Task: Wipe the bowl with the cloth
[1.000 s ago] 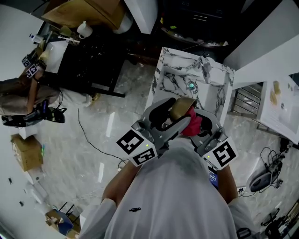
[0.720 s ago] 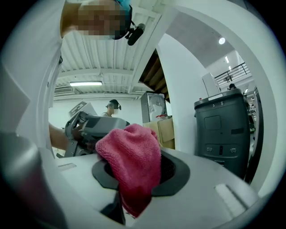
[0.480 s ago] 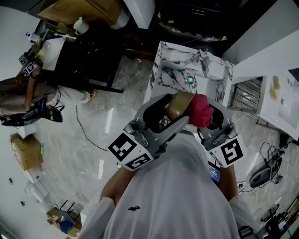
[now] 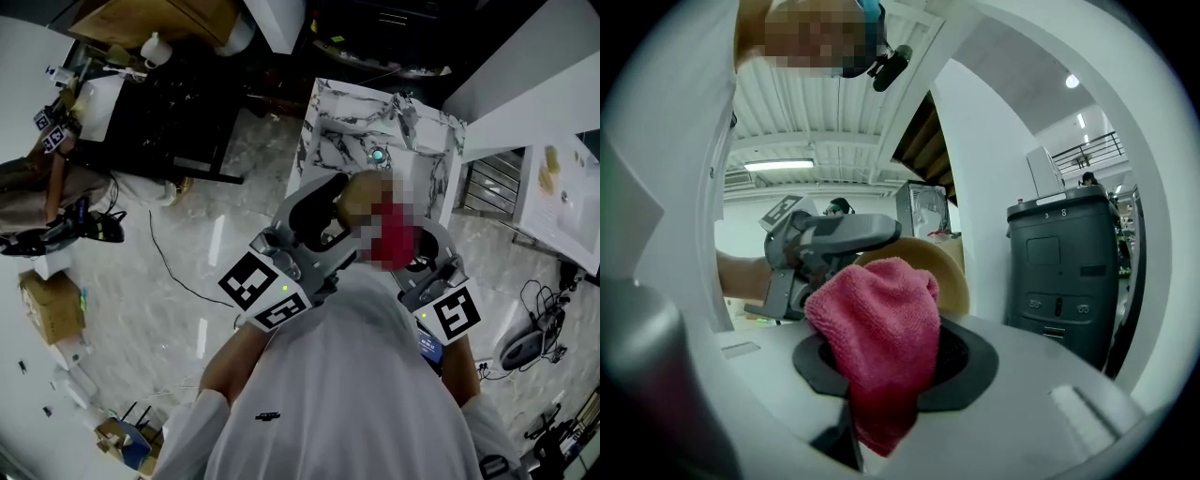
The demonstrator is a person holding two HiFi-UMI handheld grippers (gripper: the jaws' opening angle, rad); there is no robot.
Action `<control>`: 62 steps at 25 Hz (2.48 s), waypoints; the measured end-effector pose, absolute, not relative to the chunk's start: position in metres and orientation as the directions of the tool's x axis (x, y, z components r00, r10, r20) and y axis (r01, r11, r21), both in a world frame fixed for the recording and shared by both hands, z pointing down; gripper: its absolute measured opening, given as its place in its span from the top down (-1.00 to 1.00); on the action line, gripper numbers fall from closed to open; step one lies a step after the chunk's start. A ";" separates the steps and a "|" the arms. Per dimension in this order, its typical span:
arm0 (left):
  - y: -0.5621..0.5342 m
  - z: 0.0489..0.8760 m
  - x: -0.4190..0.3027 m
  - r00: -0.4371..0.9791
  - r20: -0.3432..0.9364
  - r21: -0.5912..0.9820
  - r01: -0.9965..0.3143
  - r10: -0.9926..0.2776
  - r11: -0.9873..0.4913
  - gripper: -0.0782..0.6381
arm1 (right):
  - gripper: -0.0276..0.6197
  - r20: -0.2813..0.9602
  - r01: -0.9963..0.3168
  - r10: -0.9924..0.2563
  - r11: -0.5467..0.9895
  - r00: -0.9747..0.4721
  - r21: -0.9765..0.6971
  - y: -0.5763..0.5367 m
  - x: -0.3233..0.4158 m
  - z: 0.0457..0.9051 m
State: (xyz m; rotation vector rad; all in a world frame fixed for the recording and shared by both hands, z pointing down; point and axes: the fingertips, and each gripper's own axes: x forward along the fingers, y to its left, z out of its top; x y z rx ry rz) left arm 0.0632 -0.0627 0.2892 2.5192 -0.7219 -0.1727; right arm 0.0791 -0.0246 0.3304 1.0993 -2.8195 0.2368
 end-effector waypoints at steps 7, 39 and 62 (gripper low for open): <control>-0.061 0.307 0.065 0.843 0.054 0.499 -0.487 -0.535 -0.717 -0.03 | 0.53 0.052 -0.606 -0.615 0.753 -0.787 -0.258 -0.017 0.076 0.318; -0.069 0.342 0.013 0.729 0.145 0.317 -0.675 -0.669 -0.666 -0.03 | 0.53 0.206 -0.947 -0.924 0.311 -0.322 -0.085 -0.056 0.196 0.373; -0.051 0.362 0.017 0.724 0.150 0.371 -0.672 -0.673 -0.641 -0.03 | 0.54 0.280 -0.932 -0.890 0.354 -0.360 -0.074 -0.035 0.137 0.396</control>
